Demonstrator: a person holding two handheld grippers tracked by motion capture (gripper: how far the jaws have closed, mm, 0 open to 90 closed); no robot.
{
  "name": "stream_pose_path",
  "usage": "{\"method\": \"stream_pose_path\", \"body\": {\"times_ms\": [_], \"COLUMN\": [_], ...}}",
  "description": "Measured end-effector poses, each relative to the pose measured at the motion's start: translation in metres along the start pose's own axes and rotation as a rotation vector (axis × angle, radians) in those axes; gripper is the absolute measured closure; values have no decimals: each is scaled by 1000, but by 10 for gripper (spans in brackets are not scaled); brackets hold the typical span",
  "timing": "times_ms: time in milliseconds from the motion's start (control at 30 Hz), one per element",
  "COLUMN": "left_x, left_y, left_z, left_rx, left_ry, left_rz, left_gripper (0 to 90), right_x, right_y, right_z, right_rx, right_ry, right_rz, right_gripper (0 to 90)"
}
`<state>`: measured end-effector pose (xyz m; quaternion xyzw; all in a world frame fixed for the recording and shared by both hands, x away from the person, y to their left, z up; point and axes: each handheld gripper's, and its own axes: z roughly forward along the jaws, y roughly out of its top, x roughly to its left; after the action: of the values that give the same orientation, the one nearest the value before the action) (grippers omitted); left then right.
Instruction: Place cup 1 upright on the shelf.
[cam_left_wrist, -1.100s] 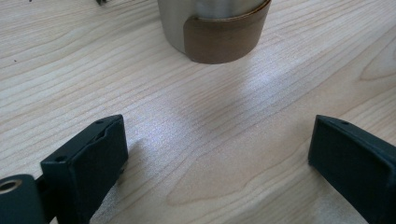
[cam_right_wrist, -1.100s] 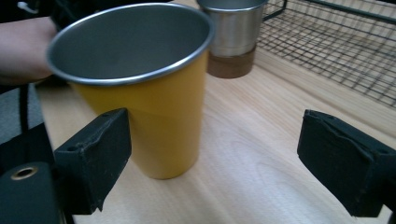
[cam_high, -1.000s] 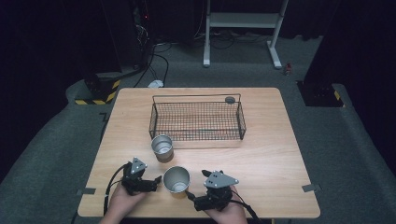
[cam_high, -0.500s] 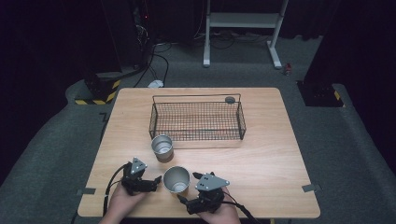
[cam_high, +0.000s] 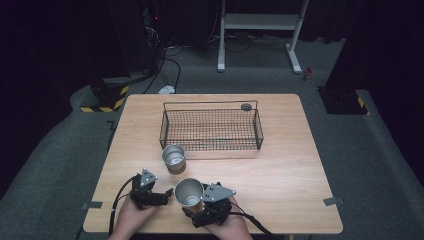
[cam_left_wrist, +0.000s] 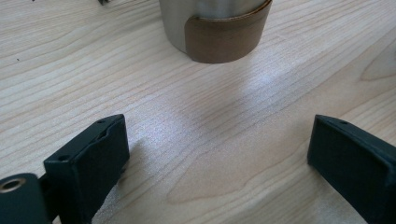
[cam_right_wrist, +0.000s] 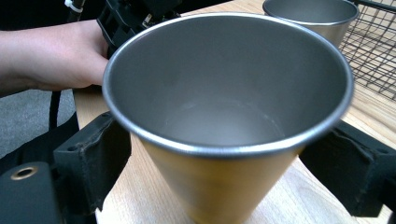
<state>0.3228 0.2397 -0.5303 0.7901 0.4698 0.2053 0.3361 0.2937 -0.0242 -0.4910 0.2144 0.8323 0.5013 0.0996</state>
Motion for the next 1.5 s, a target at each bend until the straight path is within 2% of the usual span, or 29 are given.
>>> {"method": "stream_pose_path", "body": {"times_ms": [333, 767, 1500], "left_x": [-1, -1, -1], "left_y": [-2, -3, -3], "left_z": [-2, -3, -3], "left_rx": [-5, -2, -4], "left_ry": [5, 7, 6], "left_rz": [-7, -3, -6], "left_gripper": [71, 74, 75], "right_x": [1, 1, 0], "right_y": [4, 8, 8], "right_z": [8, 7, 6], "right_rx": [-24, -59, -50], "right_ry": [0, -8, -6], "right_rz": [-16, -10, -27], "right_gripper": [101, 112, 135]}}
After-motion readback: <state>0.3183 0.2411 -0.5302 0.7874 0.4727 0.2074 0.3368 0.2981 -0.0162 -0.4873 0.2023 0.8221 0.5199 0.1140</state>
